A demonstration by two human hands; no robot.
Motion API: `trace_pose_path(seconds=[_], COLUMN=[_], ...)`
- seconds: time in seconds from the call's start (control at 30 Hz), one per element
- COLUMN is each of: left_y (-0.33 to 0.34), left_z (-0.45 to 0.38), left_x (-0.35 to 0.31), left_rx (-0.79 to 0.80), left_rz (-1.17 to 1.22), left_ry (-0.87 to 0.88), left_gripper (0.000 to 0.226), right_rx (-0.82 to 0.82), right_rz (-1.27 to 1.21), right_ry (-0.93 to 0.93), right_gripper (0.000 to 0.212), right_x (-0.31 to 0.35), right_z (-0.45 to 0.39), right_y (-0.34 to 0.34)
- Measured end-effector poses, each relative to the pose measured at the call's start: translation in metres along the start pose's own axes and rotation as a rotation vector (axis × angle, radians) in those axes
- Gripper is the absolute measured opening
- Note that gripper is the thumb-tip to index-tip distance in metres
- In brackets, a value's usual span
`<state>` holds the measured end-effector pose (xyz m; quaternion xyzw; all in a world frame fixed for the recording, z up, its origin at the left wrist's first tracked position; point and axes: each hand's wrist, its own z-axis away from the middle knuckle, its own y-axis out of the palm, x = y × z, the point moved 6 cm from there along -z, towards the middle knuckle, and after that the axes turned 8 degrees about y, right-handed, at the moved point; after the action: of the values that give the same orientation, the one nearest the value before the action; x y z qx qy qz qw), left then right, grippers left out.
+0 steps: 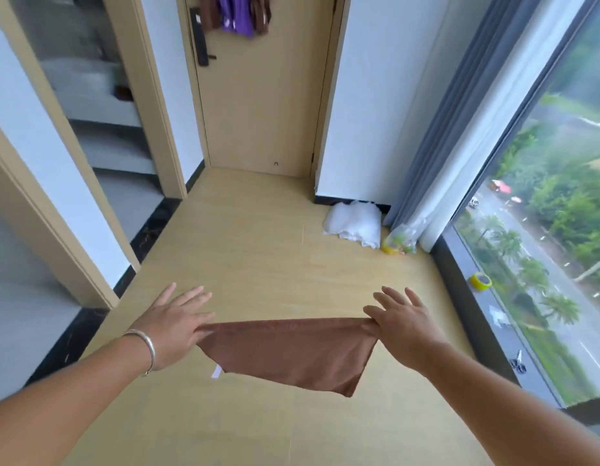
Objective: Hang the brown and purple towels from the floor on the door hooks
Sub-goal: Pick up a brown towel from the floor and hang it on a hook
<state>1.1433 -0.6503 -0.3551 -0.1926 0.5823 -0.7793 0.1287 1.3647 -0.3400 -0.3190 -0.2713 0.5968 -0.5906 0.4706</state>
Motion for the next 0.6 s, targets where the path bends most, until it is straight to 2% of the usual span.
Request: trace_pose_path(seconds=[0.23, 0.33, 0.6], left_y=[-0.191, -0.257, -0.423], left_z=[0.016, 0.027, 0.079], left_x=[0.032, 0.036, 0.032], left_rx=[-0.09, -0.099, -0.275], left_rz=[-0.091, -0.12, -0.168], left_ry=[-0.006, -0.017, -0.066], left_gripper=[0.047, 0.045, 0.039], right_rx=[-0.147, -0.181, -0.376], right_rz=[-0.011, -0.086, -0.174], right_ry=[0.032, 0.031, 0.092], right_gripper=[0.045, 0.038, 0.041], right_x=[-0.065, -0.085, -0.129], right_z=[0.018, 0.032, 0.081], right_y=[-0.174, -0.235, -0.376])
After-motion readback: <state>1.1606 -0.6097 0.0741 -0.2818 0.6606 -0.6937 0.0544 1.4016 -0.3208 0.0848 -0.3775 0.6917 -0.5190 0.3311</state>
